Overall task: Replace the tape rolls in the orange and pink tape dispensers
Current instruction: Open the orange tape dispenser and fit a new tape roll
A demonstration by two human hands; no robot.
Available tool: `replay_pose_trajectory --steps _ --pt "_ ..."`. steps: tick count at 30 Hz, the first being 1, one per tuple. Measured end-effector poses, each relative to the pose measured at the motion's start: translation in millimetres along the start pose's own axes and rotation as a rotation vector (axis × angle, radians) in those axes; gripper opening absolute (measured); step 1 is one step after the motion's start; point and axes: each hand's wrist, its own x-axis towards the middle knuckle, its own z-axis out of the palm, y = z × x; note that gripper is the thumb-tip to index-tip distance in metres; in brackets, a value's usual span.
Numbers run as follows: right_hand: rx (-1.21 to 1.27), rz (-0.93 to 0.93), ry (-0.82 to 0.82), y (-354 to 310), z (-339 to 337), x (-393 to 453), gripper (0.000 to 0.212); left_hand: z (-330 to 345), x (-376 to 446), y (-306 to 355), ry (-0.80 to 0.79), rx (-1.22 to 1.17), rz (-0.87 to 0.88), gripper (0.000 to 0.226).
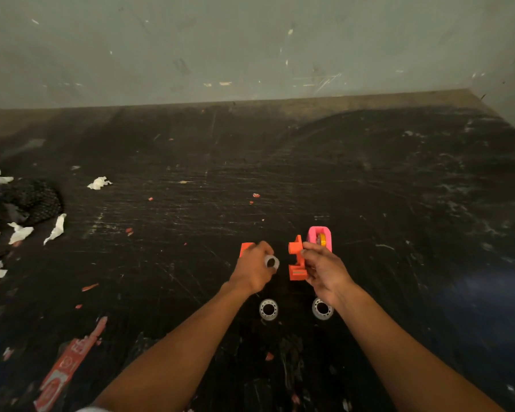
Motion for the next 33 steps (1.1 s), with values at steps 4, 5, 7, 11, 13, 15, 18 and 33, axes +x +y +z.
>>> replay_pose_trajectory --steps 4,5,7,11,13,15,18,33 --pt "-0.004 -0.007 0.009 4.2 -2.8 0.2 0.025 21.4 2.8 -0.2 -0.021 0.372 0.155 0.041" --pt "-0.005 -0.007 0.01 5.1 -4.4 0.0 0.025 23.1 4.3 -0.6 -0.019 0.404 0.159 0.042" --pt "-0.008 -0.015 0.013 6.6 -8.1 -1.3 0.025 23.9 5.5 -1.5 -0.022 0.419 0.162 0.048" --pt "0.002 -0.031 0.018 7.5 -14.0 -4.7 0.027 15.0 -17.5 -5.8 0.035 0.279 0.206 0.045" --pt "-0.01 -0.029 0.017 9.8 -16.7 -6.6 0.027 12.2 -38.1 -12.7 -0.054 0.266 0.235 0.042" --pt "-0.028 -0.024 0.021 14.5 -18.4 -9.0 0.027 13.4 -55.6 -22.7 -0.188 0.291 0.199 0.047" --pt "-0.039 -0.018 0.019 21.4 -17.6 -14.4 0.027 19.2 -69.4 -34.7 -0.214 0.311 0.113 0.058" --pt "-0.329 -0.121 -0.227 42.7 -6.7 -57.5 0.032 6.1 -85.2 -31.5 0.011 -0.13 0.065 0.048"
